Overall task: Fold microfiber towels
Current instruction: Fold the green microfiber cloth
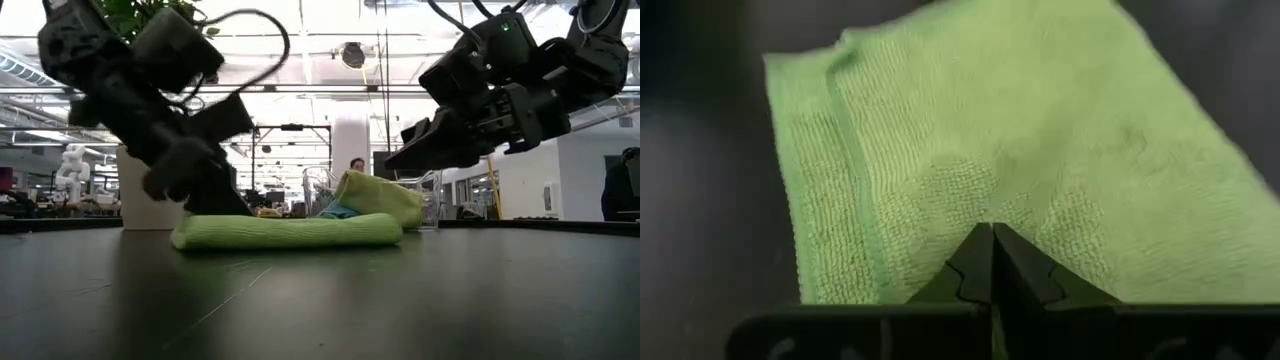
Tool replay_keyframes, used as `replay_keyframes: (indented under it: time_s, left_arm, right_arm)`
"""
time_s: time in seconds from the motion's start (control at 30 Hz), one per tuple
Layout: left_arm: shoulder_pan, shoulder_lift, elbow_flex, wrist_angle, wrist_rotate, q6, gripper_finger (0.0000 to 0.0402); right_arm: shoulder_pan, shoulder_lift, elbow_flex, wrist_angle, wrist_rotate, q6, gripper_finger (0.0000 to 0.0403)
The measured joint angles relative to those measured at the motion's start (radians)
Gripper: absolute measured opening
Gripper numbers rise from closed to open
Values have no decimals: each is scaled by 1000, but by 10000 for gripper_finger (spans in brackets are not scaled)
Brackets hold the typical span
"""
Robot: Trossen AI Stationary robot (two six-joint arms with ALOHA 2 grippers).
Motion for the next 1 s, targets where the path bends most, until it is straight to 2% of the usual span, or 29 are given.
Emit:
replay_keyframes:
  time_s: [0.13,0.33,0.53,0.6,0.8,1.0]
  left_arm:
    - [-39,-36,2,62,-23,74,19]
    - [-79,-54,2,125,-20,134,3]
    - [-106,-52,1,104,120,-5,18]
    - [-122,-52,1,100,134,-54,22]
    - [-161,-53,2,19,52,-155,23]
    - [-166,-52,2,-110,-49,-277,22]
  right_arm:
    - [0,27,0,8,0,23,0]
    - [0,112,6,30,0,39,0]
    - [5,211,95,5,-4,61,0]
    - [8,236,138,-25,-4,39,0]
    - [4,254,226,-123,0,-43,0]
    - [-40,253,246,-223,-1,-49,0]
